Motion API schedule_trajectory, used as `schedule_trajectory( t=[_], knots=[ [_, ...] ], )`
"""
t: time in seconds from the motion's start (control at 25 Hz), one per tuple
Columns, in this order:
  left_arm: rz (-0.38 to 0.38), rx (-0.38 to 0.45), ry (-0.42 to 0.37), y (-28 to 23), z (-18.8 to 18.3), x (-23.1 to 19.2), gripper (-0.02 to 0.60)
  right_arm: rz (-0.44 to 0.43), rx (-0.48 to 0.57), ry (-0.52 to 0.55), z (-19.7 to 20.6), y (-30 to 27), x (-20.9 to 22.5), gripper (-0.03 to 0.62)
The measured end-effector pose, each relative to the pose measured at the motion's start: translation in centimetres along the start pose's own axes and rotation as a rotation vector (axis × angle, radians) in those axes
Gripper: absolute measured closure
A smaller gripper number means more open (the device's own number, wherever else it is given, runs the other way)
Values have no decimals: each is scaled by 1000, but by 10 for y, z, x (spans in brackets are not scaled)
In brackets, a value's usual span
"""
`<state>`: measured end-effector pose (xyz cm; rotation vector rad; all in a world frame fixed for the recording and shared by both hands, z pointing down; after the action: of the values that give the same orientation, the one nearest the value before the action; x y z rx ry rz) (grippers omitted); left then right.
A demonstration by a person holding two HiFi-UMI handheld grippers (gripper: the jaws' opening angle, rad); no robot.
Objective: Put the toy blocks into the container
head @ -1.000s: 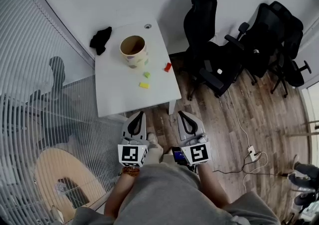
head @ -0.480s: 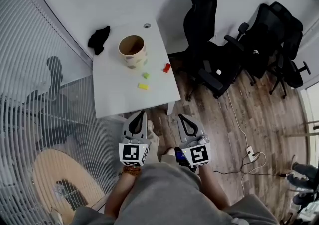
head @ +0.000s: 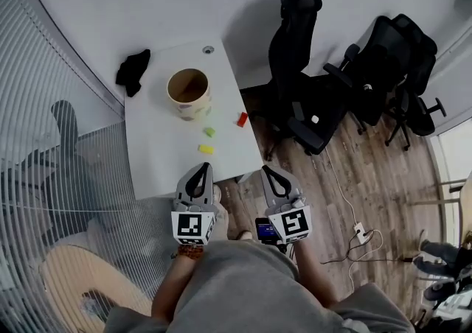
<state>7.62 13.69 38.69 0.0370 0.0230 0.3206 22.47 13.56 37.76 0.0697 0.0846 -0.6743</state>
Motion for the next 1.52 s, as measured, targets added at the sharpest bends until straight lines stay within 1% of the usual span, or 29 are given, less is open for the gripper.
schedule_trajectory(
  t=[0.24, 0.56, 0.68, 0.76, 0.88, 1.0, 1.12, 1.2, 1.32, 1.44, 1.52],
  knots=[
    [4, -11, 21, -45, 6, -52, 574, -5, -31, 22, 6, -65, 11, 582],
    [37, 8, 36, -95, 13, -118, 574, 38, -108, 61, 32, -136, 29, 583],
    [60, 7, 55, -112, 15, -139, 574, 29, -130, 114, 40, -163, 34, 582],
    [88, 5, 65, -121, 15, -148, 574, 40, -137, 185, 40, -181, 39, 583],
    [143, 6, 75, -128, 14, -157, 574, 57, -171, 268, 41, -202, 44, 582],
    [180, -1, 76, -131, 20, -163, 574, 43, -197, 312, 50, -217, 47, 583],
    [210, 5, 87, -131, 22, -165, 574, 35, -254, 341, 69, -220, 56, 583],
    [224, 4, 93, -132, 21, -164, 574, 39, -281, 342, 78, -223, 62, 582],
    [249, 2, 84, -132, 17, -159, 574, 44, -294, 341, 84, -227, 72, 583],
    [294, 6, 64, -139, 13, -157, 574, 71, -289, 304, 93, -232, 80, 582],
    [314, -4, 69, -145, 18, -159, 574, 70, -299, 278, 106, -234, 81, 582]
  ],
)
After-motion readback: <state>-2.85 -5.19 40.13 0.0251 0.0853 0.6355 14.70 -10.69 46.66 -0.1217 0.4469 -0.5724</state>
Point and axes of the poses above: the fingertips, and each gripper's own axes: y backward along the fingers, x to its right, z out of its underside, the point moved 1 cm from there along y, backward along the fingers, and after that the axes turned 9 degrees about x, right-handed, at the moved point
